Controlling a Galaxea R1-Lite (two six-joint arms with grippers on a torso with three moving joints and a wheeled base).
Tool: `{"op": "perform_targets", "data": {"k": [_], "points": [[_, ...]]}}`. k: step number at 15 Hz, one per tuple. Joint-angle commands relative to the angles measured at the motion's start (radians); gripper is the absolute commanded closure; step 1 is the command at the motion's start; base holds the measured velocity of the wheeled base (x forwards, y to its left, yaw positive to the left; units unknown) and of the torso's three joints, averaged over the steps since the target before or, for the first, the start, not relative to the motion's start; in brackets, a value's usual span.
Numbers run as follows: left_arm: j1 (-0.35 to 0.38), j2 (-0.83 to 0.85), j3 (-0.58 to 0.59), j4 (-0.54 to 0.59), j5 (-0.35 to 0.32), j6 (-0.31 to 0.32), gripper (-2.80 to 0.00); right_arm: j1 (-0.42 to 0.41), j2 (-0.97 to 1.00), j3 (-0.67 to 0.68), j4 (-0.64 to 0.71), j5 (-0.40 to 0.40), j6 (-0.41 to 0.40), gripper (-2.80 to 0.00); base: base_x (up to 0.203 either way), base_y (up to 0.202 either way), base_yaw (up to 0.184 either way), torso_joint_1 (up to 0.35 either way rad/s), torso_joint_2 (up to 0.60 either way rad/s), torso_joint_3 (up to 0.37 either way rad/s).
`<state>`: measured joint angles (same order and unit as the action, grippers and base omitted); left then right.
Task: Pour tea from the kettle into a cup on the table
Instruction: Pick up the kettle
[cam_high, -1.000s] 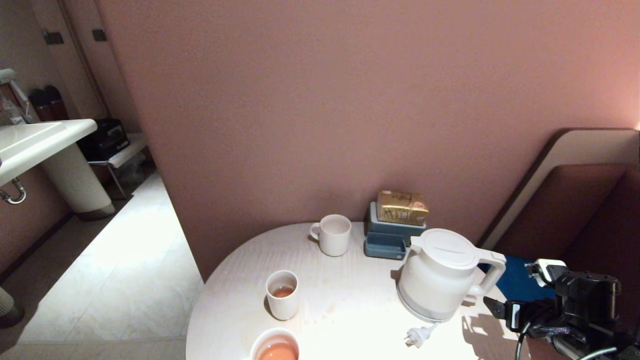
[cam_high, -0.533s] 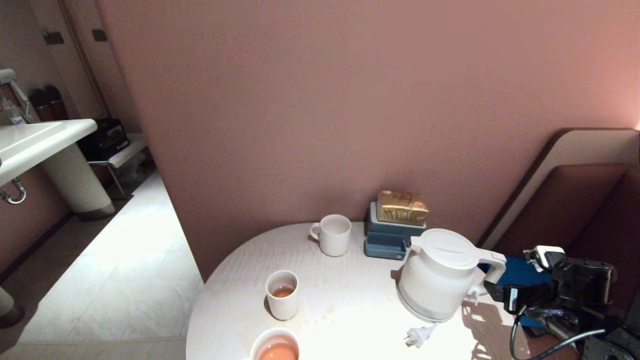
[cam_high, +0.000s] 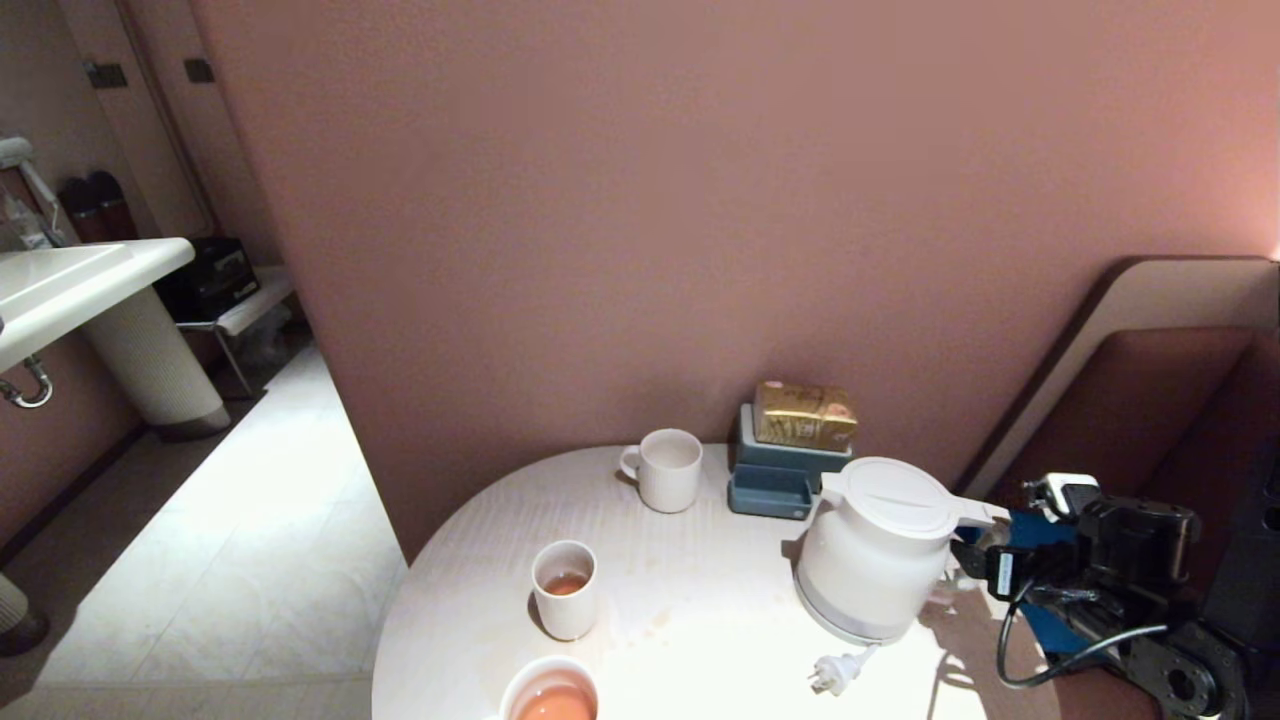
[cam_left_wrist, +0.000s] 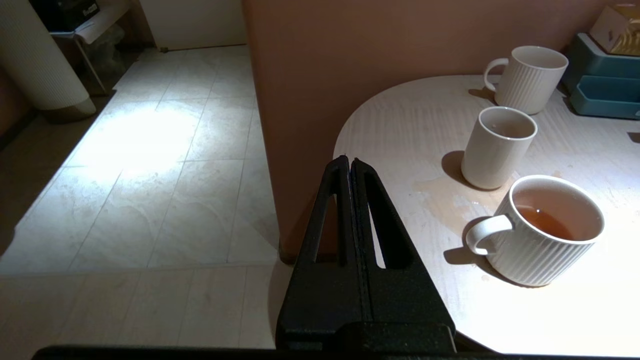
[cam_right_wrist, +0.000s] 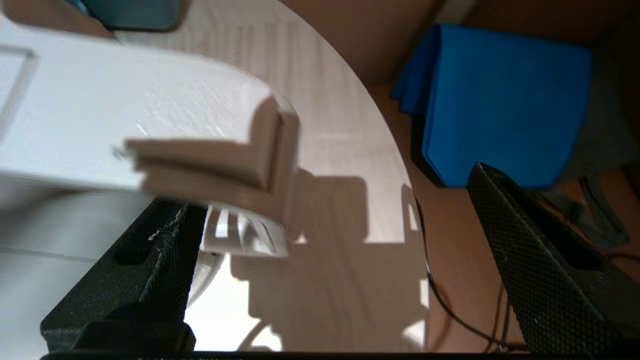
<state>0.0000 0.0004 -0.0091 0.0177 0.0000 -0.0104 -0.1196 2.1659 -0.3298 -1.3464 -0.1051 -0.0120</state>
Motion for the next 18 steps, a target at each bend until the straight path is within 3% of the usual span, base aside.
{"op": "perform_targets", "data": {"k": [1, 18], "points": [[0.000, 0.001, 0.000, -0.001, 0.000, 0.000, 0.00, 0.000, 0.005, -0.015, -0.010, 0.010, -0.002, -2.80, 0.000, 0.000, 0.000, 0.000, 0.00, 0.000], [0.000, 0.001, 0.000, 0.000, 0.000, 0.000, 0.00, 0.001, 0.061, -0.176, -0.008, 0.059, -0.045, -2.80, 0.000, 0.000, 0.000, 0.000, 0.00, 0.000]]}}
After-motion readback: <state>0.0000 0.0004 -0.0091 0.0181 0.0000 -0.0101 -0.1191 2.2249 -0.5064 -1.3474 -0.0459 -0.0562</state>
